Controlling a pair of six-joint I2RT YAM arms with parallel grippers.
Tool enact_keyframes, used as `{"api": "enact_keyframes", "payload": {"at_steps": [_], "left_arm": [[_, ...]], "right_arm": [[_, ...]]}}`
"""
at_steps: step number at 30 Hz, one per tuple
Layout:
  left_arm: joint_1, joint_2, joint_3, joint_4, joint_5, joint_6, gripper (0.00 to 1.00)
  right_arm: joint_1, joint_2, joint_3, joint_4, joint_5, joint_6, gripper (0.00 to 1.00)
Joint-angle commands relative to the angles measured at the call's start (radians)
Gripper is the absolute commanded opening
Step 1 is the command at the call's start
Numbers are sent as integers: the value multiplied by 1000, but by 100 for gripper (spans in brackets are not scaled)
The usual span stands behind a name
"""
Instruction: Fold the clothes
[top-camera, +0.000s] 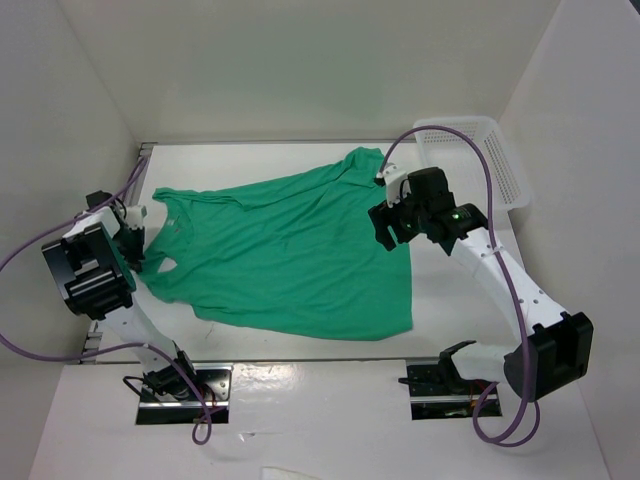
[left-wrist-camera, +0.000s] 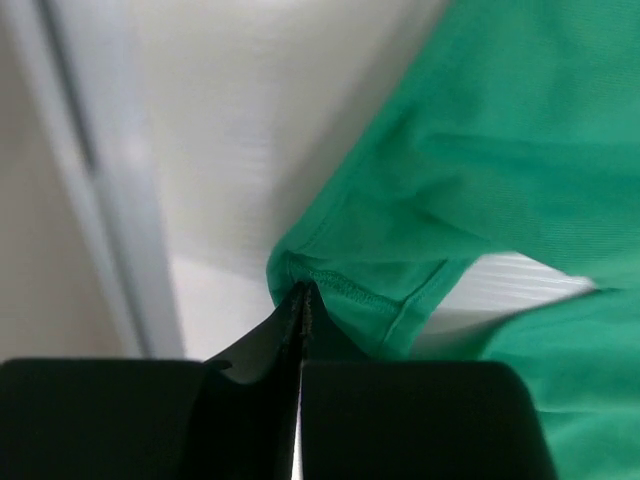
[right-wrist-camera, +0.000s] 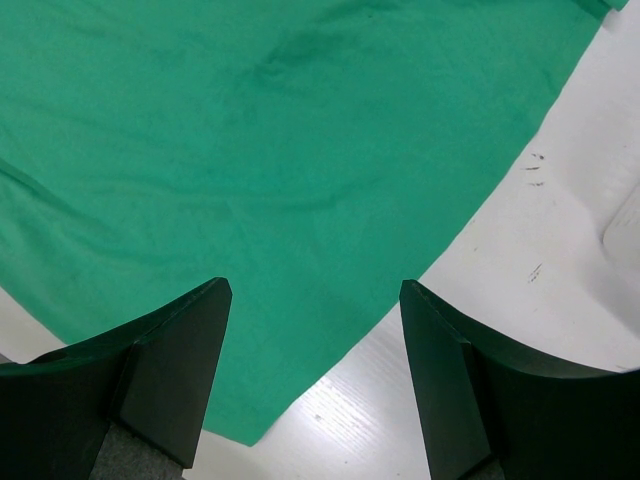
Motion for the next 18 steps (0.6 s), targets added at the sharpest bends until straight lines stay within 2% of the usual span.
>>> {"api": "enact_keyframes", "payload": {"at_steps": [1, 13, 17, 18], "left_arm": [[30, 4, -68, 35, -211, 17, 0], [30, -79, -33, 126, -519, 39, 0], [-5, -146, -32, 199, -656, 72, 7], [-5, -181, -43, 209, -656, 85, 15]], "right_arm": [[17, -9, -1, 33, 19, -7, 77], [17, -18, -1, 33, 28, -7, 77], [17, -18, -10, 42, 28, -7, 77], [17, -27, -10, 42, 28, -7, 77]]}}
